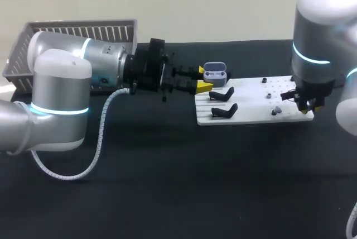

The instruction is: Pick up each earbud case from the left stands, insert the matching earbuds, close the lid, and place the case in the box.

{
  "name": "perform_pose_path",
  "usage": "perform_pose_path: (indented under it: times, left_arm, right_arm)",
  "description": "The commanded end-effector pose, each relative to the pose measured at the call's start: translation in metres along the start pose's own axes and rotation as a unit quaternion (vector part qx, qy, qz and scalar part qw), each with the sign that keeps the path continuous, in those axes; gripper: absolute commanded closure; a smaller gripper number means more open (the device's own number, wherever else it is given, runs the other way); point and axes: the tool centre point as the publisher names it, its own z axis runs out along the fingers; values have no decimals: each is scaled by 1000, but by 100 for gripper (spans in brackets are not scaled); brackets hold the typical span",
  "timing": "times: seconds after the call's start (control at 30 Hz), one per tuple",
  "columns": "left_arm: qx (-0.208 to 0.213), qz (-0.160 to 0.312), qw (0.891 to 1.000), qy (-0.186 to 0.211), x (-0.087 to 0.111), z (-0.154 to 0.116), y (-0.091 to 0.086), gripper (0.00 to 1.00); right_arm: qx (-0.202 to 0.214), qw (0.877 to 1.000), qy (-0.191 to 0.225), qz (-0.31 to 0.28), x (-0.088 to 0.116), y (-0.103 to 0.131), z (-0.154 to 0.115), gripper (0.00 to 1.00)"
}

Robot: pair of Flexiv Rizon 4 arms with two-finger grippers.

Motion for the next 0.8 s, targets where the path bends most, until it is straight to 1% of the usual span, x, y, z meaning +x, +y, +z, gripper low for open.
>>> perform_pose_path:
  times: [0.03,0.1,0.2,0.33,0.43,0.5,0.63,0.67,0.7,0.8]
  left_arm:
    - [-1,1,1000,-1,1,0,0,100]
    - [-1,1,1000,-1,1,0,0,100]
    - [-1,1,1000,-1,1,0,0,100]
    - [-1,1,1000,-1,1,0,0,100]
    - [-1,1,1000,-1,1,0,0,100]
    - [-1,1,1000,-1,1,0,0,100]
    - [-1,1,1000,-1,1,0,0,100]
    - [-1,1,1000,-1,1,0,0,100]
    - [-1,1,1000,-1,1,0,0,100]
    - [-1,1,1000,-1,1,0,0,100]
  right_arm:
    - [2,1000,-2,2,2,0,0,100]
    - [2,1000,-2,2,4,0,-5,100]
    - [1,1000,-5,5,8,1,-19,100]
    - [-2,1000,-9,20,13,2,-46,100]
    - [-9,999,-3,39,19,4,-69,100]
    - [-19,999,0,44,22,8,-84,100]
    - [-18,999,2,43,28,23,-110,100]
    - [-24,999,1,44,29,27,-116,100]
    - [-25,999,2,46,31,31,-121,100]
    - [-25,999,2,46,31,31,-121,100]
